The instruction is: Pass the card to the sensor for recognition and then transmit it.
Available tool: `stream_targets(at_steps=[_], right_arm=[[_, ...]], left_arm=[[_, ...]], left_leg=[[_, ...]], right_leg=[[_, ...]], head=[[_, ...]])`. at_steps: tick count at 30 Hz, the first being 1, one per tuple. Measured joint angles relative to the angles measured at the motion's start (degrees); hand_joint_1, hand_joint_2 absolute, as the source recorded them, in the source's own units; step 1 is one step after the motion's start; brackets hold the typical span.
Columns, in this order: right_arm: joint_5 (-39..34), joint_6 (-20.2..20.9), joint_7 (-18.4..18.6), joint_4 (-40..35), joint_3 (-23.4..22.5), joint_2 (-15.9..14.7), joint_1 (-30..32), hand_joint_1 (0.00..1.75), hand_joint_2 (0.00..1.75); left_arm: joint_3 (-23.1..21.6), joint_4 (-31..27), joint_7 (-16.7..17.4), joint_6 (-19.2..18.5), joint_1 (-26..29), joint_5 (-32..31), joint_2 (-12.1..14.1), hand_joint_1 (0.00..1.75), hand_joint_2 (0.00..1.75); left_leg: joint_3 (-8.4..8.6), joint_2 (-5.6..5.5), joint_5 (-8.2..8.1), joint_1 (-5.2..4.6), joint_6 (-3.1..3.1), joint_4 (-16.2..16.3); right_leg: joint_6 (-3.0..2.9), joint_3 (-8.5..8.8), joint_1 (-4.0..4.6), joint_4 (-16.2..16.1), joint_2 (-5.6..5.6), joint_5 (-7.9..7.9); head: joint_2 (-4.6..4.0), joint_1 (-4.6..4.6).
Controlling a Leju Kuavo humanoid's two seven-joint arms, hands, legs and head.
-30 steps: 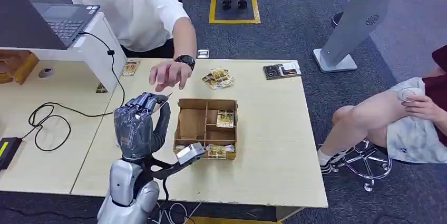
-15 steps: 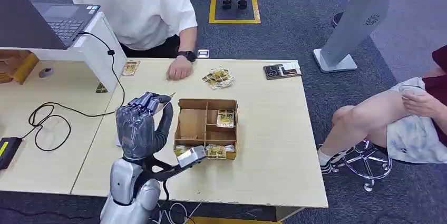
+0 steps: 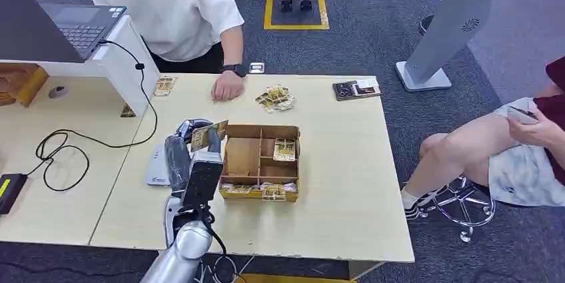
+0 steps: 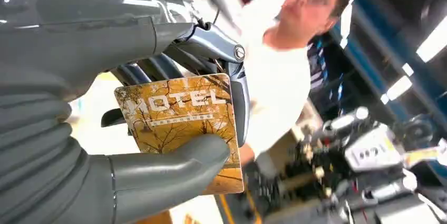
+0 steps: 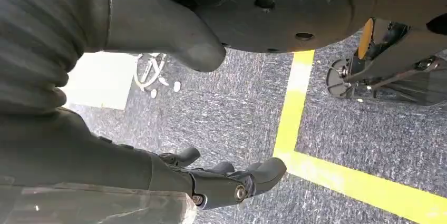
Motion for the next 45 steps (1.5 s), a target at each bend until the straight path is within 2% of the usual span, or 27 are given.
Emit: stream_targets(at_steps=[5, 9, 13, 18, 26, 38, 45], right_arm=[[-0.04, -0.2, -0.09, 0.0, 0.0, 0.0, 0.04, 0.0, 1.75], [-0.07, -0.28, -0.13, 0.0, 0.0, 0.0, 0.06, 0.0, 1.75], [-0.09, -0.31, -0.13, 0.0, 0.0, 0.0, 0.09, 0.0, 1.75], [0.18, -0.28, -0.13, 0.0, 0.02, 0.0, 0.08, 0.0, 1.75], [1.38, -0.17, 0.02, 0.0, 0.02, 0.0, 0.05, 0.0, 1.75], [2.43, -0.02, 0.46, 0.0, 0.02, -0.02, 0.01, 0.0, 1.75], [3.28, 0.13, 0.9, 0.0, 0.02, -0.07, -0.03, 0.0, 1.75]], left_arm=[[-3.61, 1.13, -0.13, -3.12, -0.88, 11.36, 2.2, 1.75, 1.75], [-5.25, 1.96, -0.22, -4.92, -1.39, 16.55, 3.49, 1.75, 1.75], [-6.28, 2.97, -0.22, -5.42, -1.94, 18.54, 4.43, 1.75, 1.75], [-6.63, 5.38, 0.02, -3.6, -3.07, 17.49, 5.29, 1.75, 1.75], [-6.7, 11.27, 2.03, 0.55, -6.28, 10.97, 6.18, 1.75, 1.75], [-6.65, 18.23, 4.53, 1.14, -9.97, 4.55, 6.29, 1.75, 1.75], [-6.45, 21.68, 5.97, 1.12, -11.48, 3.22, 6.62, 1.75, 1.75]], left_leg=[[-0.02, 0.0, -0.01, -0.01, 0.0, 0.0], [-0.03, 0.0, -0.01, -0.01, 0.0, 0.0], [-0.02, 0.0, 0.0, -0.01, 0.0, 0.0], [-0.02, 0.0, 0.0, 0.0, 0.0, 0.0], [-0.02, 0.0, 0.0, -0.01, 0.0, 0.0], [-0.03, -0.01, 0.0, 0.0, 0.0, 0.0], [-0.03, -0.01, 0.0, 0.0, 0.0, 0.0]], right_leg=[[0.0, -0.02, 0.0, -0.01, 0.0, 0.0], [0.0, -0.02, 0.0, -0.01, 0.0, 0.0], [0.0, -0.02, 0.0, -0.01, 0.0, 0.0], [0.0, -0.02, 0.0, 0.0, 0.0, 0.0], [0.0, -0.02, 0.0, 0.0, 0.0, 0.0], [0.01, -0.01, 0.0, 0.0, -0.01, 0.0], [0.01, -0.01, 0.0, 0.0, -0.01, 0.0]], head=[[0.0, 0.0], [0.0, 0.0], [0.0, 0.0], [0.0, 0.0], [0.0, 0.0], [0.0, 0.0], [0.0, 0.0]])
